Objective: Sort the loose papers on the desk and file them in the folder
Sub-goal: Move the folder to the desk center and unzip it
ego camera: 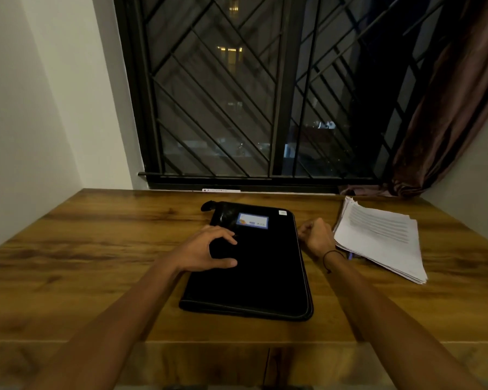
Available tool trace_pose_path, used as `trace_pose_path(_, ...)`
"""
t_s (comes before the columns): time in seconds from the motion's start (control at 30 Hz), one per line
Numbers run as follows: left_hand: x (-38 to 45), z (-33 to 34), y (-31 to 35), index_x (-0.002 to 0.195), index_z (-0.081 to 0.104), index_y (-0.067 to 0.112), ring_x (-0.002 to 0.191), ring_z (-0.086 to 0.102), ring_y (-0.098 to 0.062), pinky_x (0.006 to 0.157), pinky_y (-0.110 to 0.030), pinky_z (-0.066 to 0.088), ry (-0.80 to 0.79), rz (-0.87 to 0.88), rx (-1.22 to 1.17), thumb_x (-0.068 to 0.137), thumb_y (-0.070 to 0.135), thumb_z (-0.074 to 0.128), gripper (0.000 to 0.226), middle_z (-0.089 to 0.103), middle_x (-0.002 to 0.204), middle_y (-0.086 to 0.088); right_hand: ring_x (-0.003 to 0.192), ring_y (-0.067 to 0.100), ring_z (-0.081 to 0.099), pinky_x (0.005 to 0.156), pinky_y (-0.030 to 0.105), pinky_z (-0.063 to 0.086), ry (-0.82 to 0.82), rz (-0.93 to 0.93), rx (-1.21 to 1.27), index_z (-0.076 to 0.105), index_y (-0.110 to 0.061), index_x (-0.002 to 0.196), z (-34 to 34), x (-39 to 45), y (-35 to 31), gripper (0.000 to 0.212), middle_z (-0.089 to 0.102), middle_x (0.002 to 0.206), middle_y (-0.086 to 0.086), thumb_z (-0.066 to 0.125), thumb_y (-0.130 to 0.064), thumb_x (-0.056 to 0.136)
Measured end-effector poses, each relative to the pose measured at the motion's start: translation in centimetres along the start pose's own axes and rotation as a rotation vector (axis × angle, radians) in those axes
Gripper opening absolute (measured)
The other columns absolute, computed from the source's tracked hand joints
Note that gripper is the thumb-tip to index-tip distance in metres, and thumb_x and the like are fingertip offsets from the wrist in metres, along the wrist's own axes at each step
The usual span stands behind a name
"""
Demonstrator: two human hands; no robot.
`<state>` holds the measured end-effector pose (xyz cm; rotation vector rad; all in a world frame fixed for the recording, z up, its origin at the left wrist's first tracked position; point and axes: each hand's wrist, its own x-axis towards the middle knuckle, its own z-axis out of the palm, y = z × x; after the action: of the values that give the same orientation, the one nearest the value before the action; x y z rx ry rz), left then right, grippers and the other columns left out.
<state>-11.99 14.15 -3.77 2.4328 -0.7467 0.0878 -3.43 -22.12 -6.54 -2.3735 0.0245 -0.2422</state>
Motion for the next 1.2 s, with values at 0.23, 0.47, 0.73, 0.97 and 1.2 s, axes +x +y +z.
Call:
trace_pose_path(0.23, -0.1, -0.1, -1.1, 0.12, 0.063, 0.049, 0.144, 0.029, 0.003, 0.117, -0.039, 0.033, 0.001, 0.019, -0.091, 0.075, 0.061, 0.082, 0.05, 0.038, 0.149, 0.033, 0.079, 0.022, 0.072, 0.074, 0.048, 0.062, 0.012, 0.027, 0.066, 0.074, -0.012, 0.067, 0.2, 4.4, -0.8, 0.019, 0.075, 0.073, 0.001, 0.07, -0.002, 0.082)
trace_pose_path(0.47, 2.2, -1.2, -3.0, 0.11, 0.07, 0.038, 0.13, 0.051, -0.006, 0.111, -0.044, 0.043, 0.09, 0.058, -0.175, 0.079, 0.053, 0.083, 0.037, 0.061, 0.131, 0.019, 0.086, 0.024, 0.071, 0.081, 0.04, 0.061, -0.06, -0.002, 0.101, 0.076, -0.006, 0.073, 0.2, 8.8, -1.0, 0.021, 0.076, 0.081, 0.007, 0.068, 0.006, 0.088)
trace_pose_path(0.73, 7.2, -1.5, -6.2, 0.135, 0.054, 0.046, 0.145, 0.033, -0.009, 0.117, -0.04, 0.037, 0.065, -0.248, -0.265, 0.059, 0.077, 0.08, 0.086, 0.032, 0.158, 0.015, 0.084, 0.025, 0.071, 0.081, 0.039, 0.06, -0.222, -0.137, 0.014, 0.076, -0.008, 0.074, 0.2, 12.7, -1.6, 0.023, 0.077, 0.083, 0.009, 0.069, 0.009, 0.087)
trace_pose_path(0.97, 7.1, -0.6, -8.0, 0.13, 0.057, 0.052, 0.144, 0.032, -0.003, 0.118, -0.044, 0.036, 0.1, -0.208, -0.281, 0.065, 0.067, 0.086, 0.072, 0.034, 0.154, 0.025, 0.045, -0.001, 0.044, 0.056, 0.017, 0.039, -0.393, -0.288, 0.05, 0.076, -0.001, 0.088, 0.4, 14.7, -3.0, 0.012, 0.05, 0.045, -0.014, 0.069, 0.008, 0.091)
trace_pose_path(1.2, 6.8, 0.0, -7.4, 0.131, 0.059, 0.048, 0.144, 0.034, -0.001, 0.117, -0.04, 0.036, 0.17, -0.172, -0.324, 0.066, 0.07, 0.082, 0.072, 0.035, 0.155, 0.022, 0.066, -0.005, 0.061, 0.067, 0.011, 0.047, -0.723, -0.386, -0.13, 0.078, -0.002, 0.095, 2.5, 18.4, -8.1, 0.013, 0.072, 0.072, -0.014, 0.071, 0.007, 0.09)
